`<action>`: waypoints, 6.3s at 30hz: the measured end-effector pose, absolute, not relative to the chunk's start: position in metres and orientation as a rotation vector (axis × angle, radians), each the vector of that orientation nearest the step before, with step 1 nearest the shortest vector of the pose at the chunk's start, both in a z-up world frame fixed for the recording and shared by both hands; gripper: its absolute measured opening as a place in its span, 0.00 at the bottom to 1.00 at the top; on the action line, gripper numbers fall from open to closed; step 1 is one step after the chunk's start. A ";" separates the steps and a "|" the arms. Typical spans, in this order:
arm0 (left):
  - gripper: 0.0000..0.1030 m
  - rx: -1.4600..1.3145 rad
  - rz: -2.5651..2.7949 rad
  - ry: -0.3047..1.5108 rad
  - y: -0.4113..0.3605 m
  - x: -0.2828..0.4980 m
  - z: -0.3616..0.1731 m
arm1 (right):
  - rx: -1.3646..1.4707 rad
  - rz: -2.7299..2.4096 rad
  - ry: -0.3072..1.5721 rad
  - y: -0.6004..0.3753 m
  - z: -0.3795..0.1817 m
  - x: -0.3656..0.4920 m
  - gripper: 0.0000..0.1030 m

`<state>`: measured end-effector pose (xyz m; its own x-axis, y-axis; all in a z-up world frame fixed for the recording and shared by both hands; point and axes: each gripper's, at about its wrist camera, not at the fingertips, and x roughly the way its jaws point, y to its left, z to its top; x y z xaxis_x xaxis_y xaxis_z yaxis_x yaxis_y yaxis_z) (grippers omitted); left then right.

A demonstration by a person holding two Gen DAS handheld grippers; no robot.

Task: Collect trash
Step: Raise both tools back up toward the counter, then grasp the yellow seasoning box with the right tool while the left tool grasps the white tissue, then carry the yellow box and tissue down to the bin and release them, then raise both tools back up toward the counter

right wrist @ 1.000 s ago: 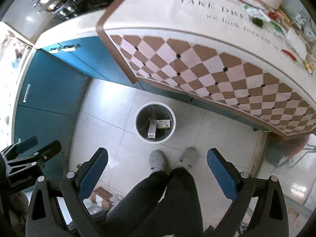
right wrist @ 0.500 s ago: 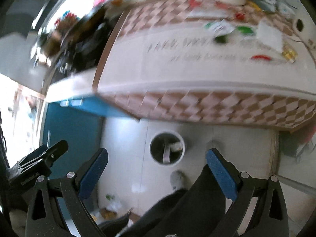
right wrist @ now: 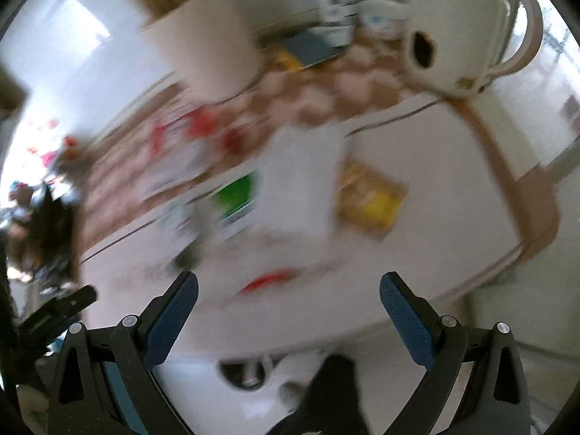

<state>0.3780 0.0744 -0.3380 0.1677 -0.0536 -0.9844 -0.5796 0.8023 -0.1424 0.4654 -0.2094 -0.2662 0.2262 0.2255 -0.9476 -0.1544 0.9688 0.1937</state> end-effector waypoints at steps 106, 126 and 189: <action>0.04 -0.711 -0.010 1.374 -0.043 0.448 -0.375 | -0.042 0.536 1.620 -0.170 -0.390 0.448 0.59; 0.01 -0.498 0.288 1.099 0.051 0.342 -0.259 | 0.036 0.511 1.515 -0.175 -0.347 0.424 0.59; 0.98 -0.578 0.624 1.462 0.184 -0.083 -0.644 | -0.441 0.567 1.581 0.017 -0.719 0.046 1.00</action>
